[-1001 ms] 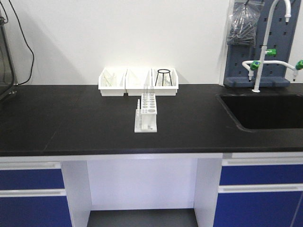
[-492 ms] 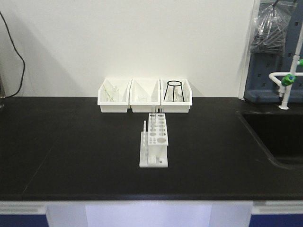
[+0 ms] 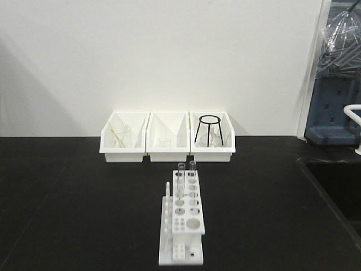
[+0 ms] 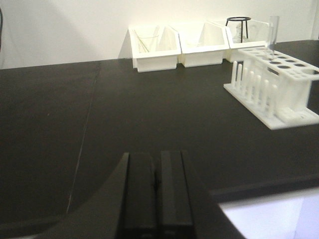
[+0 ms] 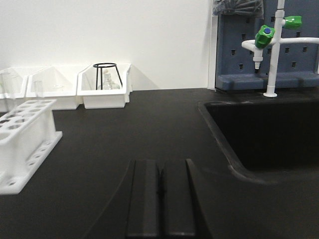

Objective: Flip and reinsert test tube from rack

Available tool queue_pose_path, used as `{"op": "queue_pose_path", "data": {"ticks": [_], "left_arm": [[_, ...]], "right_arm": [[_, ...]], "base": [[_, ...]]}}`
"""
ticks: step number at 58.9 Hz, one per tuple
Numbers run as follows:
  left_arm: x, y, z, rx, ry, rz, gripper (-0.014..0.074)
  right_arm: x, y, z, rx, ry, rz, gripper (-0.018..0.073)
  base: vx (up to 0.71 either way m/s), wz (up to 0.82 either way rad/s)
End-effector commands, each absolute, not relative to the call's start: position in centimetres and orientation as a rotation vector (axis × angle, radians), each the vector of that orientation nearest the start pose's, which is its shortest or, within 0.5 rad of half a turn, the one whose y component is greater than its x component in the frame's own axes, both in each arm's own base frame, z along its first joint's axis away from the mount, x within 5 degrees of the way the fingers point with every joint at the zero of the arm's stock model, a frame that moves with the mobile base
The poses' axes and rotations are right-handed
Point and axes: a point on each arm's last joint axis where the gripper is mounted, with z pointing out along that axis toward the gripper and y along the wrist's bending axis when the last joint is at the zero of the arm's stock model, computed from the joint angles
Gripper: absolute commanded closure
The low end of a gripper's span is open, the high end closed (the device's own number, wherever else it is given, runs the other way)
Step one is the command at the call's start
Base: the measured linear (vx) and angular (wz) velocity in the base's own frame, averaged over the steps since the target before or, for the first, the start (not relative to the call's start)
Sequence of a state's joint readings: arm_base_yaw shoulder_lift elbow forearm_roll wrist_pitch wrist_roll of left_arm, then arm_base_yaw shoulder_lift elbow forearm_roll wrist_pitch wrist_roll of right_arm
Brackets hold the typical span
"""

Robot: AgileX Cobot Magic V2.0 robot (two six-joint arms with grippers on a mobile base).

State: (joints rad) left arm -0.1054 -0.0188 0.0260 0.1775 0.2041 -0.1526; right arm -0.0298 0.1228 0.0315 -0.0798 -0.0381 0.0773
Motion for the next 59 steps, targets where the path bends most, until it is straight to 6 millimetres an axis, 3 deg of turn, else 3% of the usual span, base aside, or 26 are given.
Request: {"op": "queue_pose_path", "data": {"ticks": [1,30,59], "left_arm": [[5.52,-0.39,19.63,0.076,1.598,-0.058,0.0603],[5.52,-0.39,19.63,0.076,1.598,-0.058,0.0603],[5.52,-0.39,19.63,0.076,1.598,-0.058,0.0603]], "right_arm": [[6.83,-0.12,20.42,0.005,1.537,-0.027,0.057],[6.83,-0.12,20.42,0.005,1.537,-0.027,0.057],[6.83,-0.11,20.48,0.004,1.53,-0.027,0.057]], "base": [[0.41,-0.04],[0.34,-0.02],[0.08,-0.01]]}}
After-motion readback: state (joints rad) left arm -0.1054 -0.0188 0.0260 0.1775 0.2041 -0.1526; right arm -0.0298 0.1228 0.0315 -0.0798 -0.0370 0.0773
